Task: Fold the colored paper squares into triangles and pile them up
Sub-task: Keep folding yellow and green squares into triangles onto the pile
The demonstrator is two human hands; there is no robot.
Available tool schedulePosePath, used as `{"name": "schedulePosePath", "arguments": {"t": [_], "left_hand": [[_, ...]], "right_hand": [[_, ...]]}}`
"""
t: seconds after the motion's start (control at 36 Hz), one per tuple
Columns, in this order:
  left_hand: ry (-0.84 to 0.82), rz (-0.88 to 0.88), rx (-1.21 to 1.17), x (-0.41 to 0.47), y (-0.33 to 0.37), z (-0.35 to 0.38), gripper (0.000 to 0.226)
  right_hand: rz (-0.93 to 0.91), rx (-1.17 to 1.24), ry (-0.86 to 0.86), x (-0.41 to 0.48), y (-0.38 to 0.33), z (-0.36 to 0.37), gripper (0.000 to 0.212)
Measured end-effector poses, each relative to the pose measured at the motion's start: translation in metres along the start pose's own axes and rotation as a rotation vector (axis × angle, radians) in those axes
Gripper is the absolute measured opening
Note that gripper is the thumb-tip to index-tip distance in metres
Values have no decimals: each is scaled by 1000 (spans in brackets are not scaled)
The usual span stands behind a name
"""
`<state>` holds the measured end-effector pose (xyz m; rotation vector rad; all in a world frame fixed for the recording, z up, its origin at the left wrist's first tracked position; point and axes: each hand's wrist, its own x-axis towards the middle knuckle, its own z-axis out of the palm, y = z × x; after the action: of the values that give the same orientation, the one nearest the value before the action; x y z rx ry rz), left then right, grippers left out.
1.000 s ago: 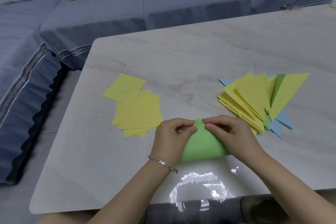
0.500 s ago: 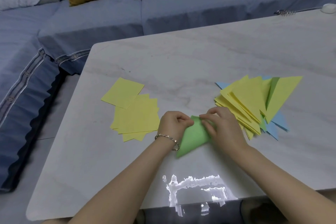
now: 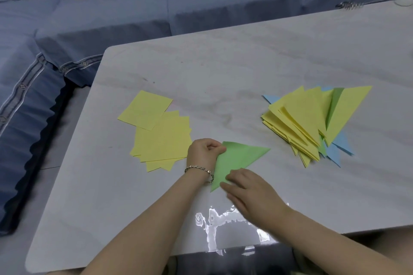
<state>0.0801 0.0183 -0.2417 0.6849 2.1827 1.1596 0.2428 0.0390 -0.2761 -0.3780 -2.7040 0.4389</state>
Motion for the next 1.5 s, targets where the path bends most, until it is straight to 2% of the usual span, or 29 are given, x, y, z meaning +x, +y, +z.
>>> {"name": "schedulePosePath", "arguments": {"t": [0.22, 0.33, 0.42, 0.53, 0.78, 0.89, 0.94, 1.0, 1.11, 1.17, 1.22, 1.28, 1.36, 1.42, 1.5], "left_hand": [[21, 11, -3, 0, -2, 2, 5], [8, 30, 7, -1, -2, 1, 4], [9, 20, -2, -3, -1, 0, 4], [10, 20, -12, -4, -1, 0, 8], [11, 18, -20, -6, 0, -1, 4], [17, -31, -93, -12, 4, -4, 15], [18, -89, -216, -18, 8, -8, 22], [-11, -136, -326, -25, 15, -12, 21], [-114, -147, -433, -40, 28, -22, 16], [-145, -122, -423, -44, 29, -28, 14], [-144, -87, -363, -43, 25, -35, 12], [-72, -19, -175, -37, 16, -44, 4], [52, 78, 216, -29, 1, -62, 25], [95, 136, 397, -23, -8, -73, 35], [67, 140, 637, -13, -21, -85, 50]], "right_hand": [[-87, 24, -13, 7, -26, 11, 28], [-126, -34, -14, 3, -18, 6, 36], [-16, -45, -6, 0, -9, -1, 54], [175, -111, -22, -3, 11, -17, 61], [395, -216, 64, -7, 48, -42, 44], [465, -226, 73, 0, 45, -43, 31], [368, -195, 112, 1, 38, -45, 40], [142, -151, 131, 1, 29, -48, 51], [-180, -49, 204, 3, 18, -53, 28], [-237, -29, 225, 4, 23, -53, 32], [-234, -54, 242, 6, 34, -57, 37], [-167, -84, 303, 8, 51, -67, 37], [-39, -166, 451, 13, 76, -91, 33], [78, -257, 489, 16, 87, -104, 32], [278, -284, 383, 14, 99, -104, 41]]}}
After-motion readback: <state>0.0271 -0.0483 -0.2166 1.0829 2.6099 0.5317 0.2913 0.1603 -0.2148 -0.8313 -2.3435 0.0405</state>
